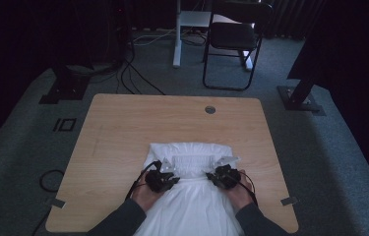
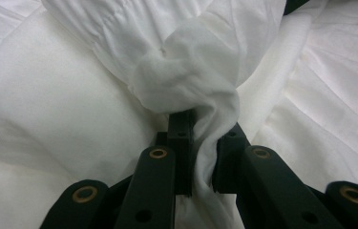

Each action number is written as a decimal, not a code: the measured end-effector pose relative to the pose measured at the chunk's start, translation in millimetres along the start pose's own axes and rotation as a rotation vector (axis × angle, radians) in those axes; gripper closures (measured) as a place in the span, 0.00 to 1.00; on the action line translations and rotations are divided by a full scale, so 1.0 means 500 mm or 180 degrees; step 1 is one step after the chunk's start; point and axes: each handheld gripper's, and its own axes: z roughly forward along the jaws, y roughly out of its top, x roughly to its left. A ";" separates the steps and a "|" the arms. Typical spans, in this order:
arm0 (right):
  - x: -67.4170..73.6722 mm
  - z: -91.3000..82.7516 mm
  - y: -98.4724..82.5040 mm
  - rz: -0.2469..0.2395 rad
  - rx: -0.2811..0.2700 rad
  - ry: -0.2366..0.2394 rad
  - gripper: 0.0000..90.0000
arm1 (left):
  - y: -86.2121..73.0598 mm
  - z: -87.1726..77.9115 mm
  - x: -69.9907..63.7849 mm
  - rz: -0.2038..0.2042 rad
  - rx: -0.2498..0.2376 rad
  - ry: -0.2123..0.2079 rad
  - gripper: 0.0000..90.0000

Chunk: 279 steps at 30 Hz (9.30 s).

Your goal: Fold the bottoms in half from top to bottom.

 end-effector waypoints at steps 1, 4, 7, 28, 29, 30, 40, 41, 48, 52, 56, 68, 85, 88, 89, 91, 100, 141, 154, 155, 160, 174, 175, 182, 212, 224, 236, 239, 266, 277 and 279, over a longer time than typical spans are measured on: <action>-0.006 0.006 0.008 0.0007 0.0007 -0.0006 0.90 | 0.009 0.008 0.024 -0.0062 -0.0019 0.0033 0.90; -0.033 0.036 0.045 0.0047 -0.0003 -0.0024 0.90 | 0.020 0.016 0.052 -0.0078 -0.0017 0.0122 0.90; -0.044 0.055 0.067 0.0109 -0.0019 -0.0036 0.90 | 0.032 0.024 0.079 -0.0049 0.0005 0.0238 0.90; -0.098 0.175 0.233 0.0207 0.0202 -0.0497 0.91 | 0.124 0.084 0.226 -0.0360 0.0223 0.0790 0.91; -0.098 0.178 0.235 0.0216 0.0195 -0.0513 0.91 | 0.126 0.085 0.228 -0.0374 0.0230 0.0803 0.91; -0.099 0.179 0.236 0.0210 0.0180 -0.0524 0.91 | 0.127 0.086 0.229 -0.0385 0.0230 0.0805 0.91; -0.125 0.100 0.242 0.0589 -0.0389 -0.0150 0.92 | 0.161 -0.002 0.221 -0.0482 -0.0163 0.0666 0.93; -0.125 0.072 0.250 0.0525 -0.0518 -0.0127 0.92 | 0.170 -0.026 0.217 -0.0515 -0.0303 0.0645 0.93; -0.093 -0.110 0.294 0.0191 -0.1207 -0.0059 0.92 | 0.238 -0.205 0.142 -0.0226 -0.0995 0.0573 0.94; -0.053 -0.188 0.270 -0.0065 -0.1319 -0.0038 0.92 | 0.222 -0.257 0.084 0.0080 -0.1011 0.0470 0.93; -0.013 -0.209 0.200 -0.0242 -0.1228 0.0073 0.92 | 0.168 -0.255 0.040 0.0198 -0.0906 0.0315 0.93; 0.065 -0.063 -0.016 -0.0286 -0.0152 0.0371 0.91 | -0.066 -0.063 -0.027 -0.0032 0.0136 -0.0116 0.92; 0.011 0.028 0.028 0.0014 -0.0013 0.0326 0.92 | 0.001 -0.016 0.083 0.0086 0.0231 -0.0005 0.92; -0.006 0.043 0.045 0.0088 -0.0028 0.0331 0.92 | 0.016 -0.004 0.109 0.0078 0.0222 0.0049 0.92; -0.016 0.051 0.053 0.0147 -0.0044 0.0352 0.92 | 0.019 -0.001 0.115 0.0069 0.0215 0.0061 0.92; -0.029 0.061 0.063 0.0204 -0.0065 0.0363 0.92 | 0.026 0.006 0.129 0.0021 0.0185 0.0084 0.92; -0.064 0.102 0.115 0.0350 -0.0090 0.0215 0.92 | 0.043 0.035 0.174 -0.0283 -0.0026 0.0201 0.92; 0.001 -0.082 0.115 -0.0036 -0.0893 0.0287 0.92 | 0.023 -0.137 0.080 -0.0490 -0.0878 0.0108 0.93; 0.011 0.021 0.016 0.0128 -0.0226 0.0463 0.70 | -0.059 -0.055 0.074 -0.0775 -0.0321 -0.0114 0.64; 0.011 0.017 0.017 0.0117 -0.0218 0.0475 0.63 | -0.055 -0.068 0.073 -0.0766 -0.0370 -0.0099 0.61; 0.003 -0.040 0.029 0.0110 -0.0462 0.0507 0.45 | -0.026 -0.129 0.090 -0.0782 -0.0675 0.0075 0.54; -0.091 0.041 0.096 0.0567 -0.0346 0.0104 0.97 | 0.044 -0.022 0.159 -0.1007 -0.0106 0.0290 1.00; -0.092 0.052 0.097 0.0585 -0.0300 0.0103 0.97 | 0.041 -0.015 0.161 -0.1010 -0.0093 0.0275 1.00; -0.088 0.053 0.089 0.0586 -0.0379 0.0332 0.90 | 0.011 -0.012 0.150 -0.1036 -0.0279 0.0008 0.91; 0.070 -0.014 -0.023 -0.0447 -0.0140 0.0768 0.84 | -0.082 -0.061 0.020 -0.0466 -0.0174 -0.0868 0.77; -0.022 -0.015 0.068 -0.0024 -0.0634 0.0281 0.62 | 0.025 -0.069 0.107 -0.0465 -0.0669 0.0122 0.62; -0.108 0.116 0.133 0.0398 -0.0400 -0.0138 0.58 | 0.018 0.026 0.201 -0.0851 -0.0431 0.0348 0.57; -0.105 0.115 0.112 0.0453 -0.0412 -0.0125 0.58 | 0.000 0.024 0.196 -0.0920 -0.0487 0.0251 0.57; 0.005 0.031 0.006 0.0236 -0.0320 -0.0004 0.57 | -0.005 -0.129 0.140 -0.0723 -0.0710 0.0722 0.45; 0.003 0.032 0.003 0.0235 -0.0354 0.0017 0.57 | 0.032 -0.035 0.334 -0.1250 -0.0291 0.1222 0.29; 0.003 0.032 0.003 0.0235 -0.0356 0.0022 0.57 | 0.023 -0.023 0.341 -0.1258 -0.0261 0.1209 0.28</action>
